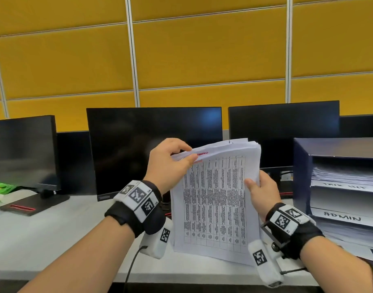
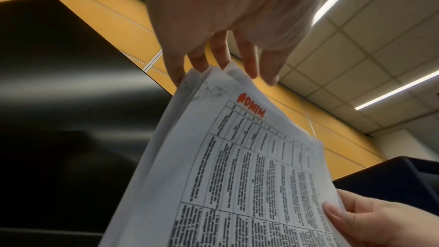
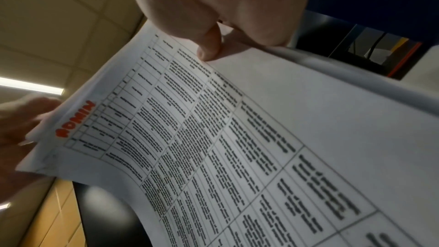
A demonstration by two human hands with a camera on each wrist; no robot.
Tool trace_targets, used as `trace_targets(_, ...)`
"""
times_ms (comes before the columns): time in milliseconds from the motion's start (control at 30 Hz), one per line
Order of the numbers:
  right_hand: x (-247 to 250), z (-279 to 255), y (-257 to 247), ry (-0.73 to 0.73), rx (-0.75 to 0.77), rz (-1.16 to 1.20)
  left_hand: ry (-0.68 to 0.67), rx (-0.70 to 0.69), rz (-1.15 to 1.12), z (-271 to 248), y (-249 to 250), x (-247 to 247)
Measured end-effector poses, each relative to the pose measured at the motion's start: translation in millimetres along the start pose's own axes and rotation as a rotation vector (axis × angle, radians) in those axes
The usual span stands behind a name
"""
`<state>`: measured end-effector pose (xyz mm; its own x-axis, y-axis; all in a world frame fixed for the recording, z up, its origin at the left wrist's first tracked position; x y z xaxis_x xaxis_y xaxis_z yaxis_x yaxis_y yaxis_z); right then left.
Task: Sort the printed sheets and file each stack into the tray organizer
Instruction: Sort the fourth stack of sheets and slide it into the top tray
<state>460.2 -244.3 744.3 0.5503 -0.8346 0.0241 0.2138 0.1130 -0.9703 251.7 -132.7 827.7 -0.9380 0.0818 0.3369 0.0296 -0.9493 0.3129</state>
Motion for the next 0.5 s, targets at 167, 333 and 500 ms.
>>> trace_targets(167,5.5,-1.6,1.3,-0.047,-0.015,-0.010,0.011,0.072,0.072,2.7,-2.9,2.1)
trace_targets(333,5.3,-2.8,-1.4,-0.069,0.024,-0.020,0.154,0.167,0.037,6.6,-12.3,6.1)
trace_targets(500,1.4,-2.8,-2.8,-0.078,0.039,-0.041,0.209,0.249,-0.012,0.0,-22.6,10.5)
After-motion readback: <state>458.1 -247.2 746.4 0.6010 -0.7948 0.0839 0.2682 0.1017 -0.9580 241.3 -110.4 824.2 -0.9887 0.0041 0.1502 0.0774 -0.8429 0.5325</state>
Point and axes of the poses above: each hand's wrist, its own z-axis towards the middle knuckle, its own x-axis out of the back of the hand, y = z × x, the point moved 2 cm from there along z, towards the middle knuckle, and after that the axes turned 10 degrees about -x, right-handed, at the moved point
